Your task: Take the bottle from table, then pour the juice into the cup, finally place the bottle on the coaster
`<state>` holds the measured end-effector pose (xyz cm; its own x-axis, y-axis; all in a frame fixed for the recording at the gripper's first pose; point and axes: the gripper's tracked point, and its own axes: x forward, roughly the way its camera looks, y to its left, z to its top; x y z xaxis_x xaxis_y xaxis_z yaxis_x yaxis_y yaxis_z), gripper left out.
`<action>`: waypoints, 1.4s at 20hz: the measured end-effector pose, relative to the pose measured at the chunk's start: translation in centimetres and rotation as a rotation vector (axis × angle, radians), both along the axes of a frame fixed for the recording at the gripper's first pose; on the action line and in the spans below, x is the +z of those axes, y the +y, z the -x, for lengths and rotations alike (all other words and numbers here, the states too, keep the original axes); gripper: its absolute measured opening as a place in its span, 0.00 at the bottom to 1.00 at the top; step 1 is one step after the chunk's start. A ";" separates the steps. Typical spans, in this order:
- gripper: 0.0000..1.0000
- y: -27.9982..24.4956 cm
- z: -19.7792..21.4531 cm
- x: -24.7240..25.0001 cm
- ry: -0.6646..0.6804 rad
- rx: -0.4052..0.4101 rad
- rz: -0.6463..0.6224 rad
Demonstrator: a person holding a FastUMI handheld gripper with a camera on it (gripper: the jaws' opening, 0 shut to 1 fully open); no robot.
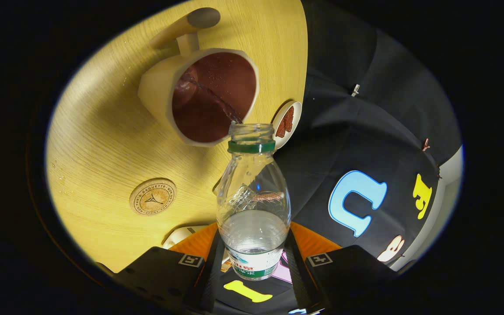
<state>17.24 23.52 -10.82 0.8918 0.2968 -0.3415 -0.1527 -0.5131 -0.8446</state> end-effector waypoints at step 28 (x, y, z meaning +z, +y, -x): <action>0.71 1.6 -0.2 1.3 -0.117 0.184 0.215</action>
